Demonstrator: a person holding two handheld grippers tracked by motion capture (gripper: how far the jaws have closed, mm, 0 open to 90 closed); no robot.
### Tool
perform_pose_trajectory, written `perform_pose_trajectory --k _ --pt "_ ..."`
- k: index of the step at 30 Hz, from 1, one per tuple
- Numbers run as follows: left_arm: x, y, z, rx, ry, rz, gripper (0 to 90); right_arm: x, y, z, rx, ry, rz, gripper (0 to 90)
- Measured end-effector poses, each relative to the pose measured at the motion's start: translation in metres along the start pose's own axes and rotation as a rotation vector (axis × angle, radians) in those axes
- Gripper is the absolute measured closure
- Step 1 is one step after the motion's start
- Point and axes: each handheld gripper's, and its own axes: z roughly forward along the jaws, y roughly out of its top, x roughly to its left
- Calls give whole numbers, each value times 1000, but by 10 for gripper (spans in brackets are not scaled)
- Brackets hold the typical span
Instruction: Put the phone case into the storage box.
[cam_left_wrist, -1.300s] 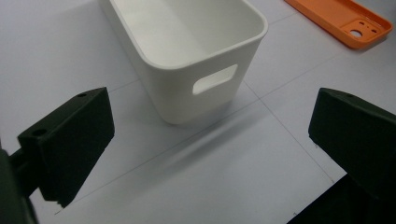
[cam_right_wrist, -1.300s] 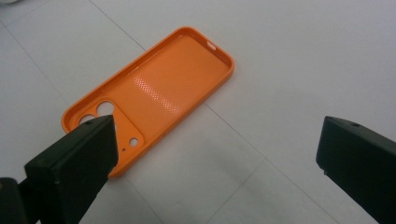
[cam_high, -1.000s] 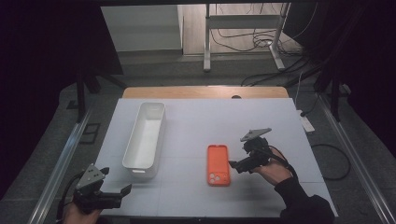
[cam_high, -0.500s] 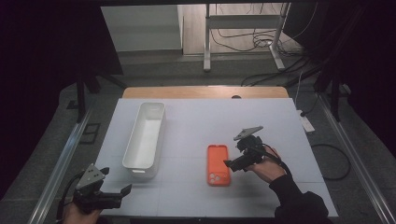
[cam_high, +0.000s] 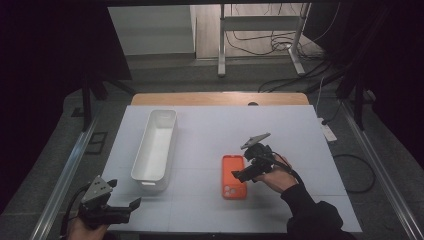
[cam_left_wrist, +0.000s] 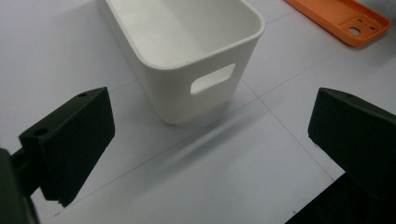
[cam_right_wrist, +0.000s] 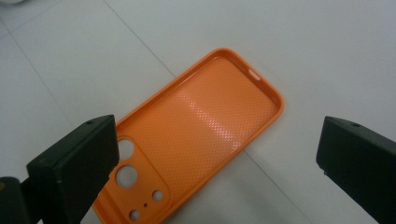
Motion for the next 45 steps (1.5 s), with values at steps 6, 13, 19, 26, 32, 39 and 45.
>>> perform_pose_trajectory --k 6,13,19,26,32,39,45 --pt "0 0 0 1 0 1 14 2 4 4 17 27 10 19" --pt "0 0 0 1 0 2 14 1 5 3 21 37 -1 384" --pt "-1 0 0 2 3 5 14 2 5 4 46 58 -34 662" --pt "-1 0 0 4 4 9 14 1 5 0 14 95 -22 891" --pt "-1 0 1 4 4 12 15 -1 2 2 24 95 -9 891" --pt "-1 0 0 4 3 12 15 0 -4 8 44 88 -25 891" --pt "-1 0 1 4 3 14 15 3 -7 13 63 91 -31 891"
